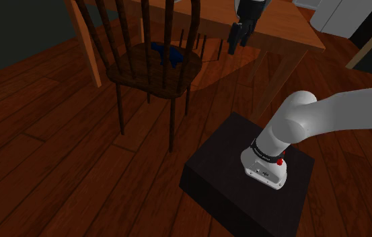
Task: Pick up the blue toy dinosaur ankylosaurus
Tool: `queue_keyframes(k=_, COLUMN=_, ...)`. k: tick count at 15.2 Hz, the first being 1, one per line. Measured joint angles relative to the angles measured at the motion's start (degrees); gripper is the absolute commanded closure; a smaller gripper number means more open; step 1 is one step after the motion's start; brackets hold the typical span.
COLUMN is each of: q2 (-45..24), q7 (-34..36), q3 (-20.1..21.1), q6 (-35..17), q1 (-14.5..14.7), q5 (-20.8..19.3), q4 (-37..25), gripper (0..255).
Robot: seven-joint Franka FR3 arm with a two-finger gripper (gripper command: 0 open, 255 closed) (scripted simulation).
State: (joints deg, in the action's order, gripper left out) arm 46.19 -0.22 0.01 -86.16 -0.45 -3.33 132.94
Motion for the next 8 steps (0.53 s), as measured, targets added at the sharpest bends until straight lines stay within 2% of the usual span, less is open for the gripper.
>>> queue_keyframes(k=3, q2=-1.98, q7=-0.38, q3=-0.24, q6=-1.97, q1=0.05, q5=-0.2, q4=-0.14, gripper=0)
queue_keyframes(k=8, q2=-11.49, q7=-1.52, q3=-0.78, q6=-9.07, q1=0.32, q5=-0.62, q4=-3.21, gripper=0)
